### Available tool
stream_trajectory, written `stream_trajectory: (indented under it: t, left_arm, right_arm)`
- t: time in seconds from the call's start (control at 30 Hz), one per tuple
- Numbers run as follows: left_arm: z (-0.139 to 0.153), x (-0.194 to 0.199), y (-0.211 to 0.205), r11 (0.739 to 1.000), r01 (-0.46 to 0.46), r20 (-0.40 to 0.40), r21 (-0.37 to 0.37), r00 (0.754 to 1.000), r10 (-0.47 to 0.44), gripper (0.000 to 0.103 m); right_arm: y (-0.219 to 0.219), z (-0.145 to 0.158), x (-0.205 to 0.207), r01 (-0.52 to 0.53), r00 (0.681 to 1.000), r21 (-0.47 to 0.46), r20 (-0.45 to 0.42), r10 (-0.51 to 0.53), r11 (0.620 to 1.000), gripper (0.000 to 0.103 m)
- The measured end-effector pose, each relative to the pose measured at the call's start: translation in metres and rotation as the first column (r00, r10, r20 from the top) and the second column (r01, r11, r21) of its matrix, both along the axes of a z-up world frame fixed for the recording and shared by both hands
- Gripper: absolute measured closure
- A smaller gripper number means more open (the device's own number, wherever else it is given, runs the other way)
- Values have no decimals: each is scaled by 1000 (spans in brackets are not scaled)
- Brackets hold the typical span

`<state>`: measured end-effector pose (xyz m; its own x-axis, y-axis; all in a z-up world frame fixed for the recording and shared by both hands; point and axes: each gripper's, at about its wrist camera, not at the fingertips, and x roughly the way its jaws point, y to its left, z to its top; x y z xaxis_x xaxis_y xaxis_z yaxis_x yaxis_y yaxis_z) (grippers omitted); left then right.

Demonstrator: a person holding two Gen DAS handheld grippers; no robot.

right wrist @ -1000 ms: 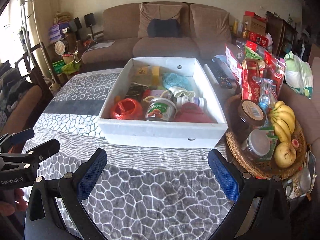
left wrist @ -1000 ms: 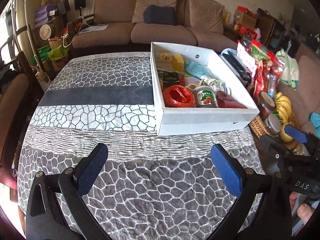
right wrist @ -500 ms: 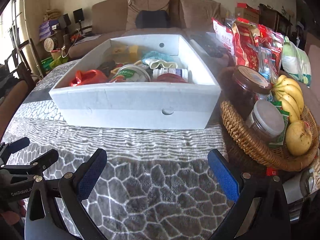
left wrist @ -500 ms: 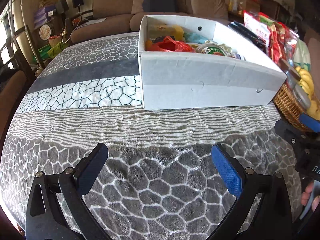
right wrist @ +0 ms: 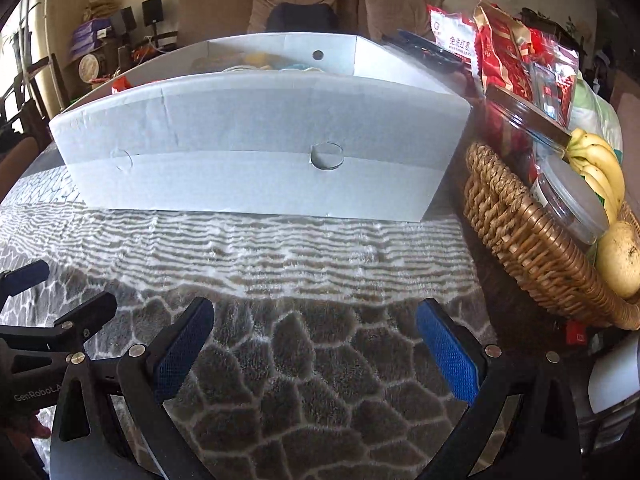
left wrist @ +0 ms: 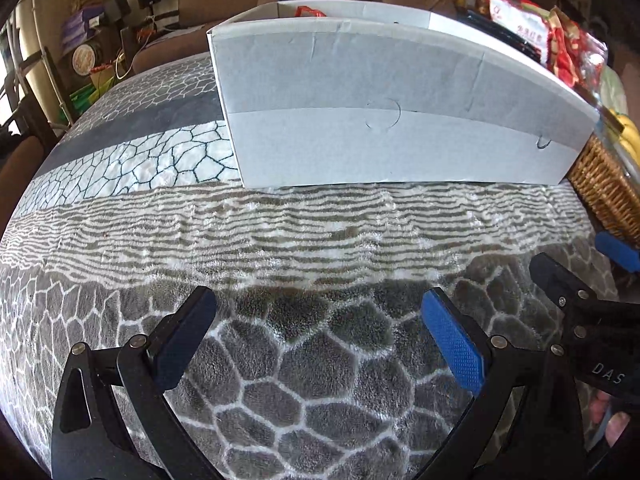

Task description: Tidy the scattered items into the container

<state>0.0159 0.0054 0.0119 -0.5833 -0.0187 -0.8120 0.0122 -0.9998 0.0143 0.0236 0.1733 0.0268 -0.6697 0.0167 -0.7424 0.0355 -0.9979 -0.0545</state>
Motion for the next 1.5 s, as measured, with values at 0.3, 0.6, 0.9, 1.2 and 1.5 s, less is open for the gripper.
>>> stream_trajectory:
  t: [0.3,0.6,0.9,1.2,1.5]
  left_arm:
    - [-8,-13,15,999,-27,18,29,999,27,0]
    - [-11,-17,16,999,-43,22,30,999,42,0]
    - [-13,-14,21,998,-66,22,22,998,66,0]
    - [-13,-8,26,997,-66,22,27,998,66,0]
    - [-12,-7,27,997,-66,22,27,998,66,0]
  right_arm:
    - [15,-3,-9,36,999,-7,2,-36,999,0]
    - [25,-13,-18,36,997,-20,76,-34,999,0]
    - [26,-15,-18,39,995,-40,93,-35,998,0]
    - [27,-15,-18,39,995,-40,92,-35,998,0]
    - [27,-15,-18,39,995,-40,93,-35,998,0]
